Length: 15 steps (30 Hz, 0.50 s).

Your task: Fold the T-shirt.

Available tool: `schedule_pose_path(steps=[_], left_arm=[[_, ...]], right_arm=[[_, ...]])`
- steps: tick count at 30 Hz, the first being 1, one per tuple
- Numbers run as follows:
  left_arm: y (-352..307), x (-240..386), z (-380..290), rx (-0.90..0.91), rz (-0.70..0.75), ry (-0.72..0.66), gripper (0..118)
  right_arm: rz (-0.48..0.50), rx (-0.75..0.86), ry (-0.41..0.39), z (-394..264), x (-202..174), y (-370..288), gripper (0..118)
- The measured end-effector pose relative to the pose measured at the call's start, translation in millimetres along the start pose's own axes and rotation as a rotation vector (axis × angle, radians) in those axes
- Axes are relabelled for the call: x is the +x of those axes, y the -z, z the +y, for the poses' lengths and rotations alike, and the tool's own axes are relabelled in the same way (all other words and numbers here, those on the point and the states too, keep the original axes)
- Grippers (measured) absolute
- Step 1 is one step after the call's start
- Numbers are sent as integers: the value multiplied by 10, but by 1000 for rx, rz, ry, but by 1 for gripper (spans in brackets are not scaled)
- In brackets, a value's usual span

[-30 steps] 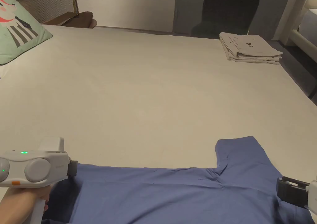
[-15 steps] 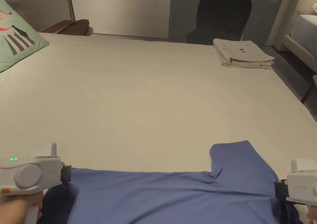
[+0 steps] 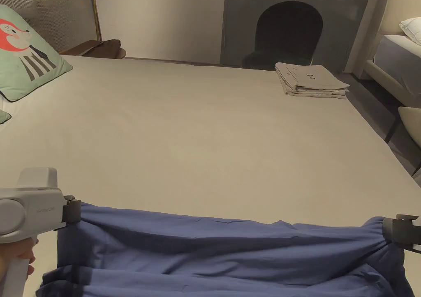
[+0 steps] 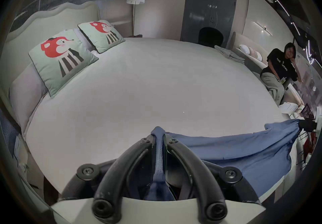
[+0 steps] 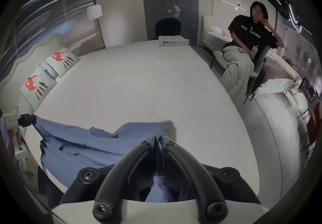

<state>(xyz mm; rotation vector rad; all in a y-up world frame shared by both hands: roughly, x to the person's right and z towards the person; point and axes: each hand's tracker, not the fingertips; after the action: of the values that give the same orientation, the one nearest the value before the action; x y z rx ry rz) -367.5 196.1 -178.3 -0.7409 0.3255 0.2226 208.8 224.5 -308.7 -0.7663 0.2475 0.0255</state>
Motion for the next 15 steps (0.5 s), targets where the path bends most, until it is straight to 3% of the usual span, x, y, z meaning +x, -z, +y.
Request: schedule_pose_path(steps=[7,15], left_arm=[[-472,-241,-557,-10,-1,-16,3],[-453,-451,-1244,-133,8,-55,3]], right_arm=[[28,7,-8,-530,-26,-560,6],[1,-122,-2,-1242,-33,-567,6]])
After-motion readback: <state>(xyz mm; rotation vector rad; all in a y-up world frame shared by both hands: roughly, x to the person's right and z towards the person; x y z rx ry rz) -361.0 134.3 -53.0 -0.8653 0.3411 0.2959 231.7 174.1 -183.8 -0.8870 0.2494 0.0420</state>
